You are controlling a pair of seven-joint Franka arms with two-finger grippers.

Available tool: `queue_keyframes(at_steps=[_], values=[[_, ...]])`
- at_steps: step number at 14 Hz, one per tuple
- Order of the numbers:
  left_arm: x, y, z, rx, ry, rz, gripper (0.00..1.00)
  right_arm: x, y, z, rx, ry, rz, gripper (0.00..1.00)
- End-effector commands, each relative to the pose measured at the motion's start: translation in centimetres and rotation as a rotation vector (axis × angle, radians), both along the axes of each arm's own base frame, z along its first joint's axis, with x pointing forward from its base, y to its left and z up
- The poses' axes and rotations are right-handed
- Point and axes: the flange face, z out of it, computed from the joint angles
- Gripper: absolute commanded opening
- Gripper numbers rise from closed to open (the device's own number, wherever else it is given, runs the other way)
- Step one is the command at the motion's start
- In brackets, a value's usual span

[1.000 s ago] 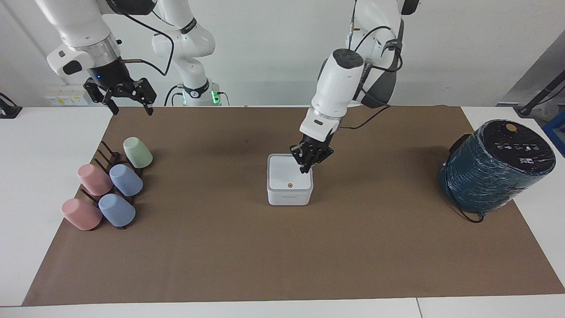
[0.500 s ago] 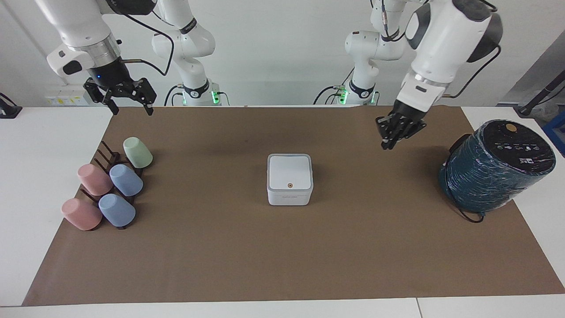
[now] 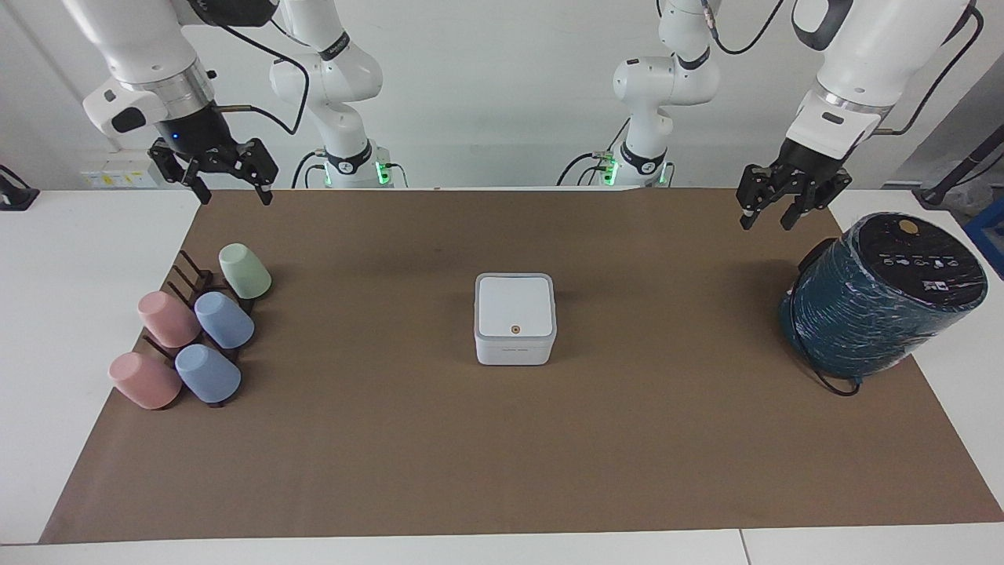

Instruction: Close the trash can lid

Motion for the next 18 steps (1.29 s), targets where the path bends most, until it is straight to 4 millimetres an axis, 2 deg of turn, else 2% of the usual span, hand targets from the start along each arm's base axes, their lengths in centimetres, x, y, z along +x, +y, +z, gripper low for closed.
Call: queue_keyframes(at_steps=[1,18], values=[[-0.90,-0.10,0.12,0.026,0.012,-0.019,1.00,-0.67,-0.06,0.04,0.014,-0.012,0.017,1.00],[-0.64,0.38,0.11,0.064,-0.004,-0.109,1.00,-0.67,-0.06,0.04,0.014,-0.012,0.017,1.00]])
